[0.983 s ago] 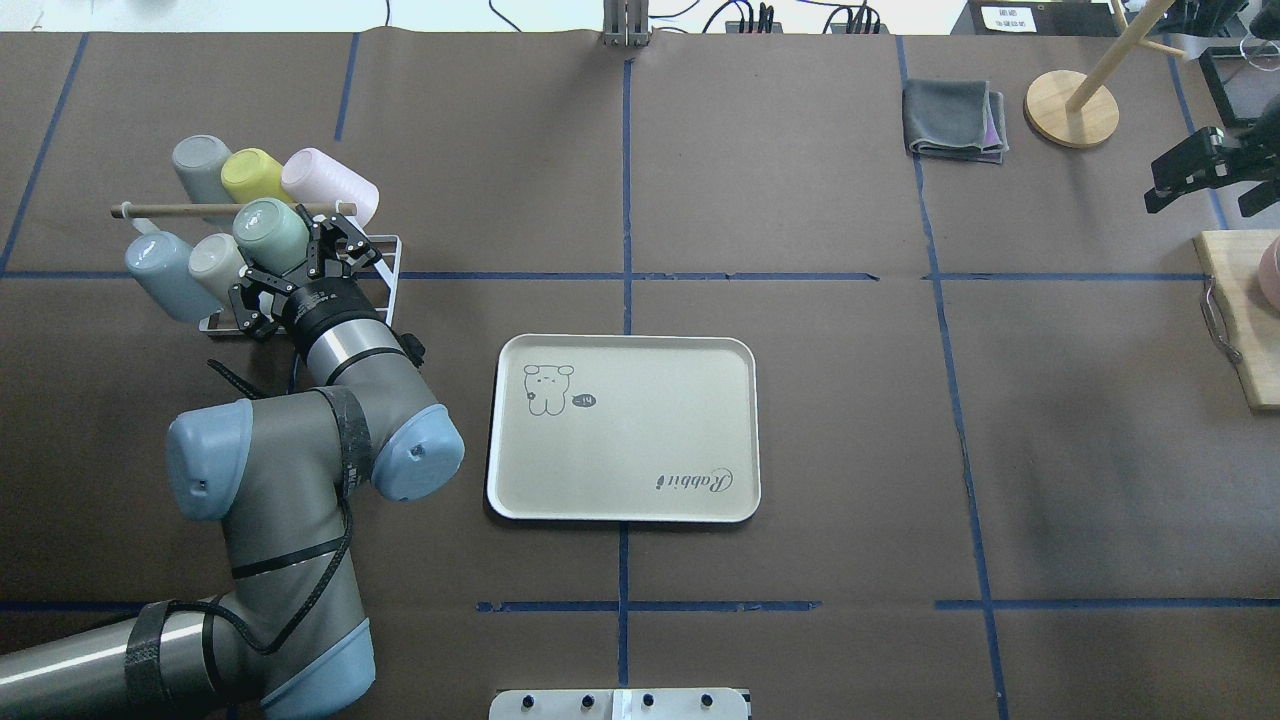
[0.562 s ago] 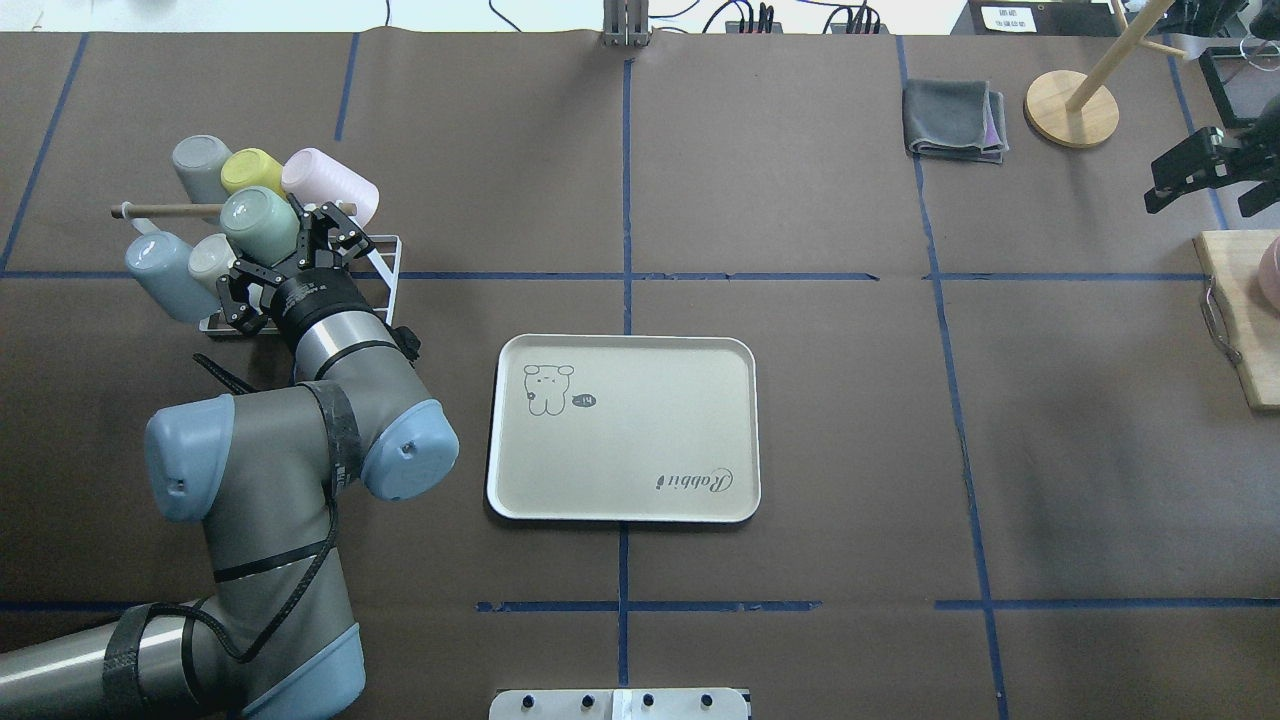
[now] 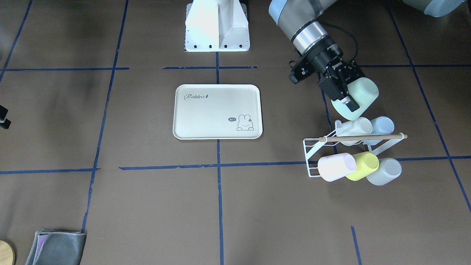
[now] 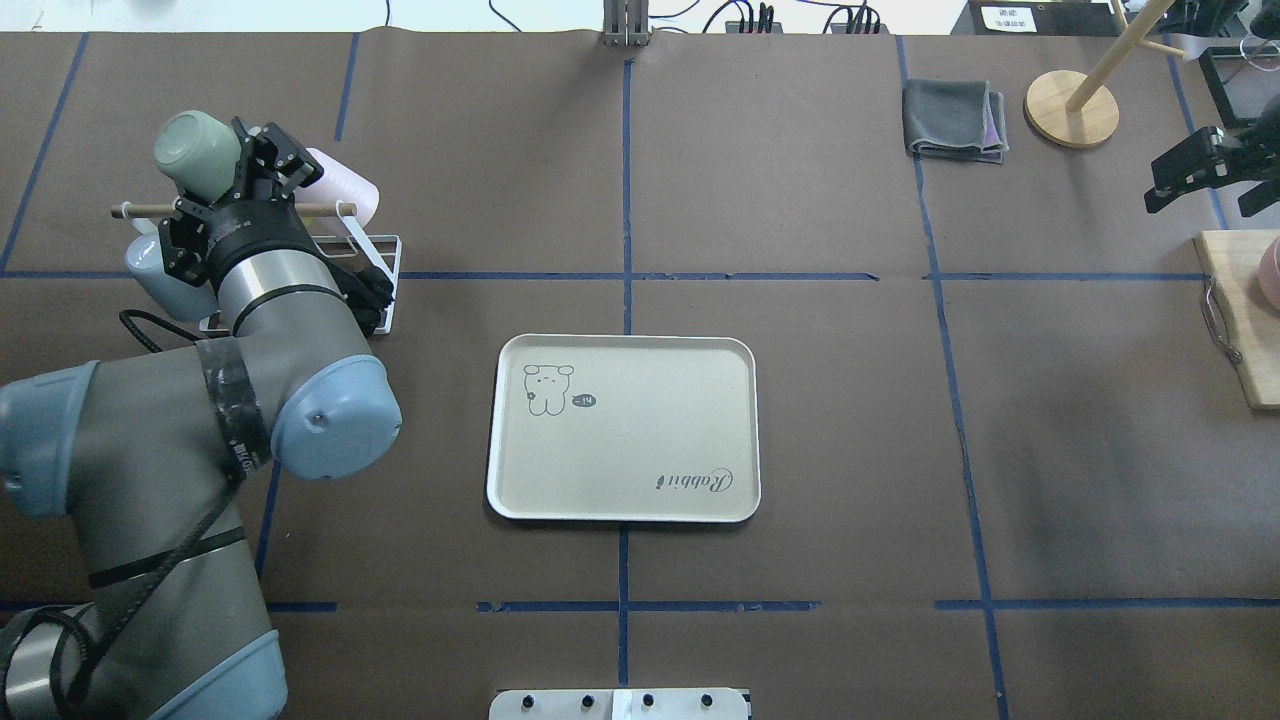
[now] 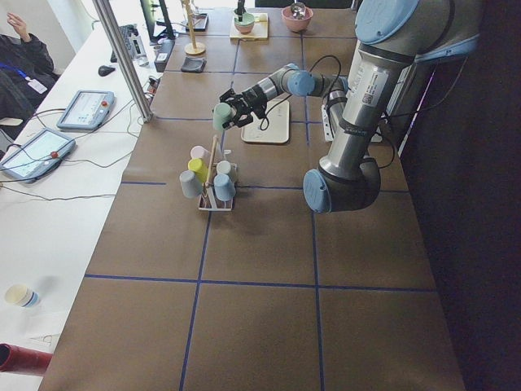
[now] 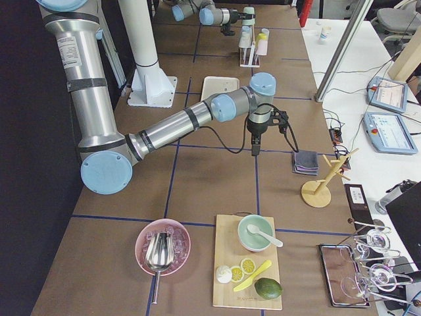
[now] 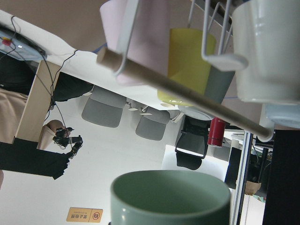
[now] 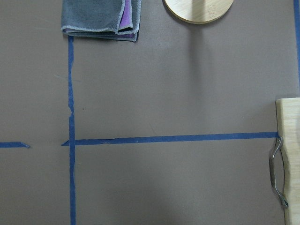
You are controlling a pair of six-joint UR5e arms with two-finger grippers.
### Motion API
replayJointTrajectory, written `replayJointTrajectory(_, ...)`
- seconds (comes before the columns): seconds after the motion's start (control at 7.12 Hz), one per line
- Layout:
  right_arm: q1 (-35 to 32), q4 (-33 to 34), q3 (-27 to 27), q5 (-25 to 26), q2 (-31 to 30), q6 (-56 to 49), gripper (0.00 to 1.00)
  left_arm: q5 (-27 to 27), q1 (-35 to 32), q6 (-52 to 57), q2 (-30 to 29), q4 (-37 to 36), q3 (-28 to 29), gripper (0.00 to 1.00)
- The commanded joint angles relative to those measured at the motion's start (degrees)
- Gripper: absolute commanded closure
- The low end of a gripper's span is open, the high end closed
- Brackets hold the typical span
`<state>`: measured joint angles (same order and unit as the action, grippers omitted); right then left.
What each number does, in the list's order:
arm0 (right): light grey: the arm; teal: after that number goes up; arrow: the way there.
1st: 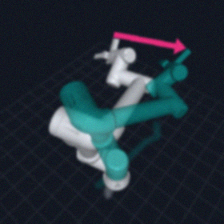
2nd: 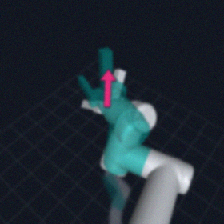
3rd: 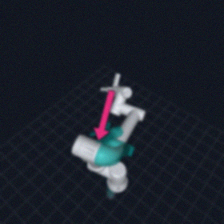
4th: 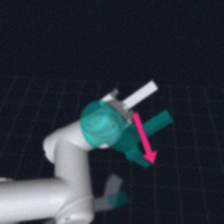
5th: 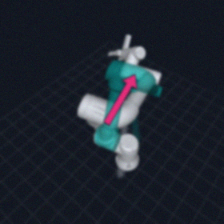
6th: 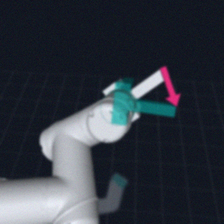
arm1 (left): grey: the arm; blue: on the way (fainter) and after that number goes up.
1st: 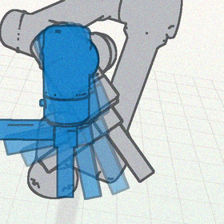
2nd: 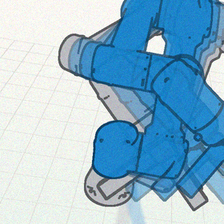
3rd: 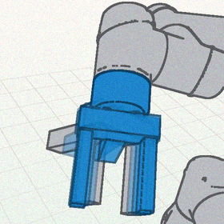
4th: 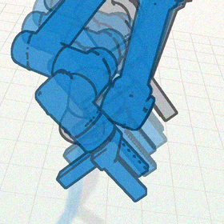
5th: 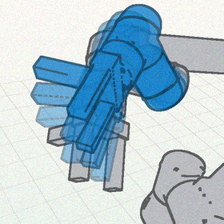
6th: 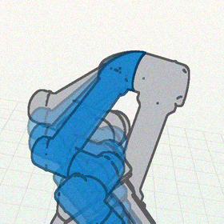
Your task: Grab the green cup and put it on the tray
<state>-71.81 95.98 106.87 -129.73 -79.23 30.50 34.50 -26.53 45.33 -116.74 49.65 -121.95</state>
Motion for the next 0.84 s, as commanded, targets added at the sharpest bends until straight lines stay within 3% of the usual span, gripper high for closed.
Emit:
replayJointTrajectory(0.0,0.00,0.00,0.00,0.00,-0.05,-0.09,0.00,9.12,-0.19,-9.04,-0.33,0.53,-8.54,0.61)
replayJointTrajectory(0.14,0.00,0.00,0.00,0.00,-0.05,-0.09,0.00,15.44,0.16,-17.13,-0.42,0.53,-10.22,0.63)
replayJointTrajectory(0.28,0.00,0.00,0.00,0.00,0.04,-0.09,0.00,18.21,0.77,-24.95,-0.51,2.18,-10.24,0.64)
replayJointTrajectory(0.7,0.00,-0.09,0.09,0.00,0.04,-0.17,0.00,30.05,4.55,-42.54,0.28,19.02,-9.54,0.65)
